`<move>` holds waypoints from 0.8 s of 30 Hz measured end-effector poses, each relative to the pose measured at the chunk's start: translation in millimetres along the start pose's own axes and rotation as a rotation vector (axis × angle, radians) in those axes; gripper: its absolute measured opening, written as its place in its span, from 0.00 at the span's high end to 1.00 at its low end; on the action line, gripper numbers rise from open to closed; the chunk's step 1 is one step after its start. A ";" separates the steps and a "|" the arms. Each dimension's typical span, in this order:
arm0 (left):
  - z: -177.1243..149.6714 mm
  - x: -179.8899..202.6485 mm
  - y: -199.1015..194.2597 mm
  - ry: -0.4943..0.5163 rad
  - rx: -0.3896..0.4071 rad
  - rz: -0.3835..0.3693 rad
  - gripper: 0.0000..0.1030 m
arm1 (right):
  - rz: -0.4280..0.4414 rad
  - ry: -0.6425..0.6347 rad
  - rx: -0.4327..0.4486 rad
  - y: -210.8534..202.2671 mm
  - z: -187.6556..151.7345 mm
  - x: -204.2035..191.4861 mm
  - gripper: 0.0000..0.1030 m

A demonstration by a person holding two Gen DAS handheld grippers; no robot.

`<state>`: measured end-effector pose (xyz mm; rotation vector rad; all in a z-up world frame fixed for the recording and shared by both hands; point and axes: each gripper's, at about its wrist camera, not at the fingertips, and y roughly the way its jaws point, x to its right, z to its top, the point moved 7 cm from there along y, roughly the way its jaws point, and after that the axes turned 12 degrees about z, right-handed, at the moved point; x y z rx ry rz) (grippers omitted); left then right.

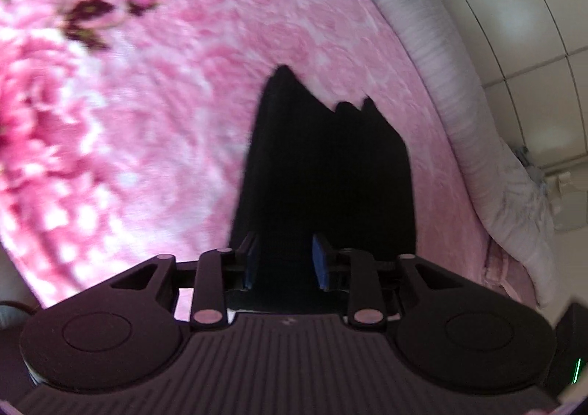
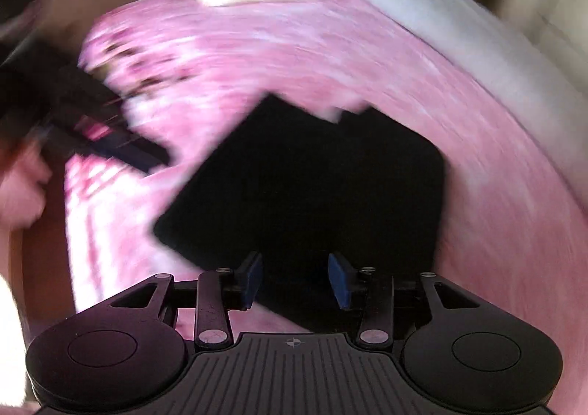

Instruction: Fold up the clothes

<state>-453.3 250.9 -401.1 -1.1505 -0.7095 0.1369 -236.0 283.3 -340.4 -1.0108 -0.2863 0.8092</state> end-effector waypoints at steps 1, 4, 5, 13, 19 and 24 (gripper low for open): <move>1.3 5.2 4.7 0.010 -0.006 -0.010 0.73 | -0.018 0.079 0.005 -1.6 6.6 20.6 0.59; 5.4 18.9 20.0 0.012 -0.023 -0.035 0.72 | -0.045 0.329 -0.013 4.5 29.6 94.4 0.59; 7.0 23.0 24.8 0.004 -0.028 -0.044 0.72 | -0.025 0.402 -0.031 9.8 39.0 116.2 0.59; 30.1 52.0 53.1 -0.038 -0.046 -0.089 0.62 | 0.174 0.635 -0.023 31.6 87.1 169.8 0.54; 37.5 56.5 85.9 -0.053 -0.111 -0.087 0.53 | 0.223 0.725 -0.058 56.6 70.6 180.0 0.39; 36.8 61.9 104.9 -0.080 -0.115 -0.132 0.57 | 0.261 0.742 -0.079 75.9 66.8 174.9 0.39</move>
